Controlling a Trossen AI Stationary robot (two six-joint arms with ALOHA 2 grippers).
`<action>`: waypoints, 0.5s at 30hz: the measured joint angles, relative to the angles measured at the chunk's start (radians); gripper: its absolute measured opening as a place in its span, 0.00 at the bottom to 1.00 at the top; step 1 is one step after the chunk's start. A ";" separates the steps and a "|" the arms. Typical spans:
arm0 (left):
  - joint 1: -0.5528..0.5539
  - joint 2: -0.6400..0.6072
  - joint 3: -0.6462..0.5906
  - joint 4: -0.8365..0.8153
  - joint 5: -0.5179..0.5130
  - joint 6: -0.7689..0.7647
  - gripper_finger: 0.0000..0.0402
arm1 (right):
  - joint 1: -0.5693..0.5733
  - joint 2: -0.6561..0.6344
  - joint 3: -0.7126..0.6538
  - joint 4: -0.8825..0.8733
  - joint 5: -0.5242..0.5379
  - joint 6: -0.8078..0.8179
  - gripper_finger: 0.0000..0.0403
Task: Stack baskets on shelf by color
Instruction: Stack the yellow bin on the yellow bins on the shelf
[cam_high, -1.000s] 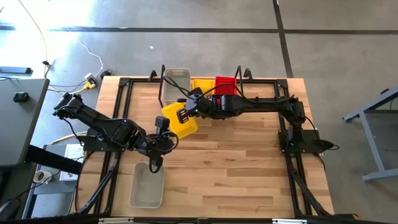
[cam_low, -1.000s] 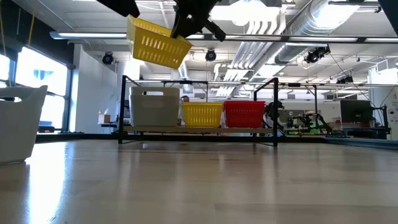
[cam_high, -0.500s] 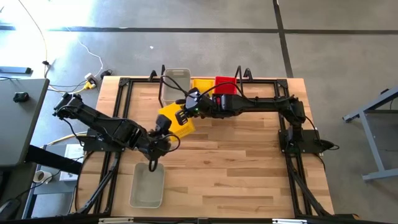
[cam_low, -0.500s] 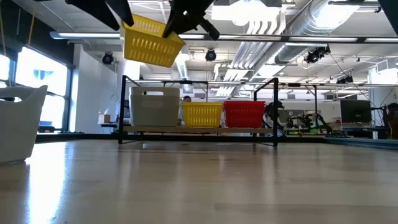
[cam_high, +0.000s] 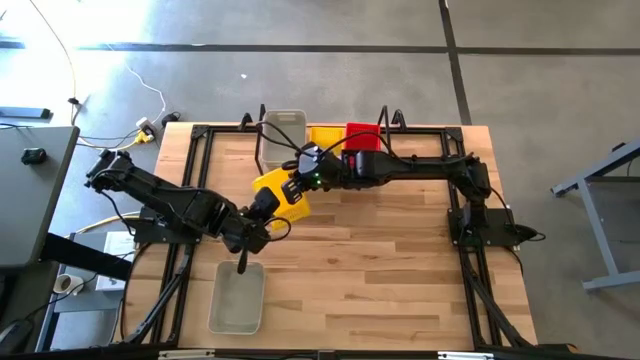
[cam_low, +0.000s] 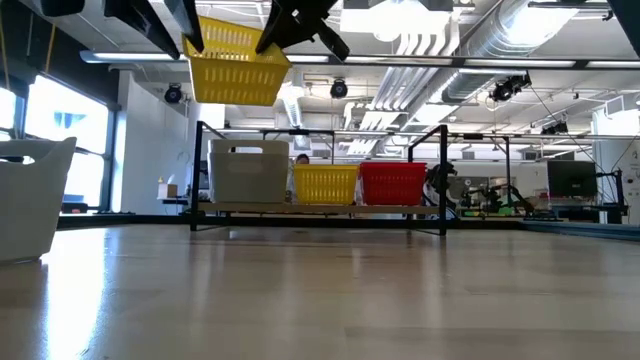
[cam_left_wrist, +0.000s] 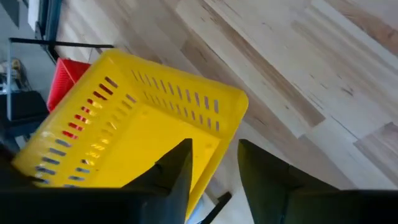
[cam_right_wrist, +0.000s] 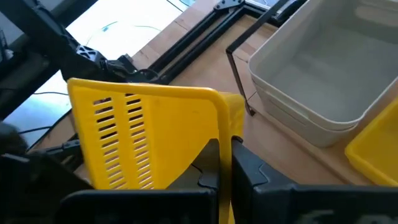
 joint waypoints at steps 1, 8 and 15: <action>0.004 0.000 0.000 -0.002 0.002 -0.002 0.28 | 0.001 0.000 0.007 -0.004 -0.001 -0.008 0.00; 0.022 0.000 0.000 -0.007 0.000 0.047 0.15 | 0.002 0.000 0.047 -0.051 -0.032 -0.012 0.00; 0.019 0.000 0.000 -0.007 -0.006 0.129 0.04 | 0.004 0.000 0.074 -0.107 -0.037 0.012 0.00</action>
